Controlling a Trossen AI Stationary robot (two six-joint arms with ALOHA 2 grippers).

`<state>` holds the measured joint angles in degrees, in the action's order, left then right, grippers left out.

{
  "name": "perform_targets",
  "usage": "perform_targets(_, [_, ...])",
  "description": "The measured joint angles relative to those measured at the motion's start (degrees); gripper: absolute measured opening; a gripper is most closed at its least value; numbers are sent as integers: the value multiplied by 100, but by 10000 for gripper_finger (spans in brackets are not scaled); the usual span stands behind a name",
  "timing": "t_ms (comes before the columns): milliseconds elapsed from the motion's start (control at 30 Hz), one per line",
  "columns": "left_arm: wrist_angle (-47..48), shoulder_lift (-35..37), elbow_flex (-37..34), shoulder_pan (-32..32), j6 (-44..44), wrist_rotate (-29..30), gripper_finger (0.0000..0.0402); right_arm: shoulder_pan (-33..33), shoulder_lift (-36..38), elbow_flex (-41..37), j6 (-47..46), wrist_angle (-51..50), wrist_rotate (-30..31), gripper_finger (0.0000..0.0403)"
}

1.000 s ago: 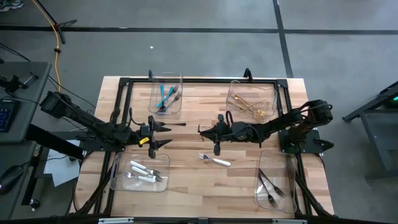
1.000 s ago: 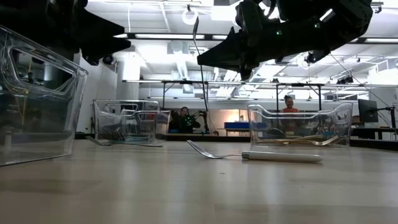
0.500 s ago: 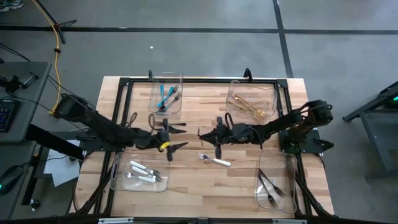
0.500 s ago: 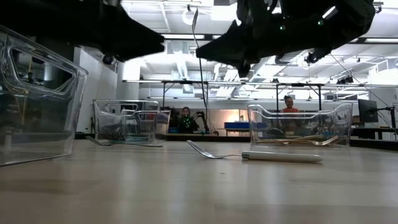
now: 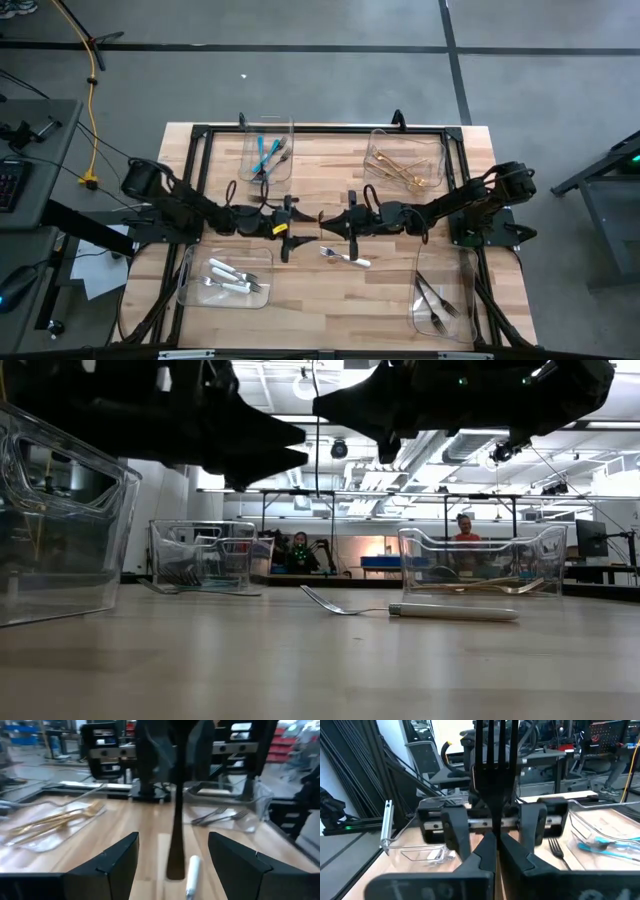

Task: Sort silverware by color (type)
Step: Put the black fork into the bottom right transparent bin

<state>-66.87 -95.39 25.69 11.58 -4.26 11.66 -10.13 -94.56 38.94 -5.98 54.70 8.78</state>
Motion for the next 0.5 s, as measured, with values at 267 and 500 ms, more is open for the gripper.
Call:
perform_targets(267, [-22,-821,685,1,-113,-174,232,-4,0,0,0,-2,0,0])
perform_targets(500, [-22,-881,730,-34,-115,-166,211,-4,0,0,0,-44,-2,0])
